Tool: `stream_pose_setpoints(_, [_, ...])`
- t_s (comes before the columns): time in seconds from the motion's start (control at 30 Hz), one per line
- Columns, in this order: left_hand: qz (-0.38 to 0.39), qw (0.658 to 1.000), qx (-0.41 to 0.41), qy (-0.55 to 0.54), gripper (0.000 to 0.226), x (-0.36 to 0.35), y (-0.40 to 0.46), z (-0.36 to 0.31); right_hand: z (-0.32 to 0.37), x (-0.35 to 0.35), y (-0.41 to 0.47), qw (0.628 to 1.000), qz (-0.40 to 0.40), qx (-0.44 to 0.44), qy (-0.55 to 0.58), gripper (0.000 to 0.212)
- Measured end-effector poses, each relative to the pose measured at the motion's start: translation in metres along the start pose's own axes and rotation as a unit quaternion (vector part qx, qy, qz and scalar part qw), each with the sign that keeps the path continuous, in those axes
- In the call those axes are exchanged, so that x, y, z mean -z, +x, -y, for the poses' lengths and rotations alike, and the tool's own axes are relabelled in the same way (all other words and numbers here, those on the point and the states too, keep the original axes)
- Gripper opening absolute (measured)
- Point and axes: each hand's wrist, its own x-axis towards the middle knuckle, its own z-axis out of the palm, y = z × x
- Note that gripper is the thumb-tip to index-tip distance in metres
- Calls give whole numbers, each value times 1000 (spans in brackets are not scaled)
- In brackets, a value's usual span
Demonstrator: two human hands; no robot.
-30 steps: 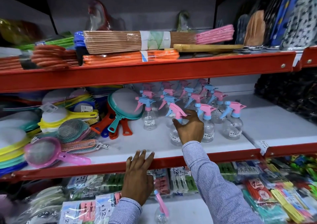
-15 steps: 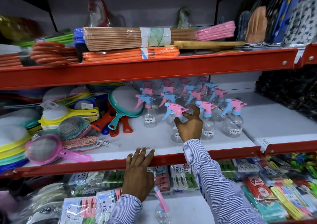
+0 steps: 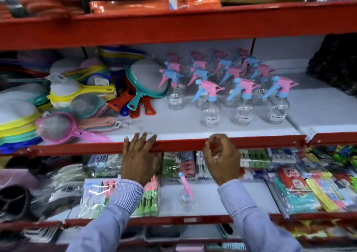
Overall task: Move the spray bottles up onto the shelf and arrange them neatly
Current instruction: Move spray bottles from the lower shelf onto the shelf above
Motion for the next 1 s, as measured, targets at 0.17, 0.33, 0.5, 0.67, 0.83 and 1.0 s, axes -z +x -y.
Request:
stream_pose_setpoints(0.17, [-5, 999, -6, -33, 64, 2, -2, 3, -40, -47, -68, 944, 283, -138, -97, 36])
stream_pose_setpoints(0.33, [-6, 997, -2, -81, 64, 2, -3, 3, -43, -78, -86, 870, 421, -176, -188, 52])
stream_pose_setpoints(0.5, [-1, 996, -9, -86, 62, 4, -4, 6, -27, -79, -75, 884, 392, -177, -185, 29])
stream_pose_setpoints(0.67, [-2, 996, -19, -88, 63, 2, -3, 8, 28, -36, -39, 914, 358, -139, -131, 28])
stream_pose_setpoints(0.83, [-5, 997, -21, -77, 63, 0, -3, 9, 94, 23, 12, 933, 331, -130, -53, 27])
stream_pose_setpoints(1.0, [-3, 998, -14, -69, 63, 0, -4, 9, 136, 30, 67, 964, 230, -111, 68, 16])
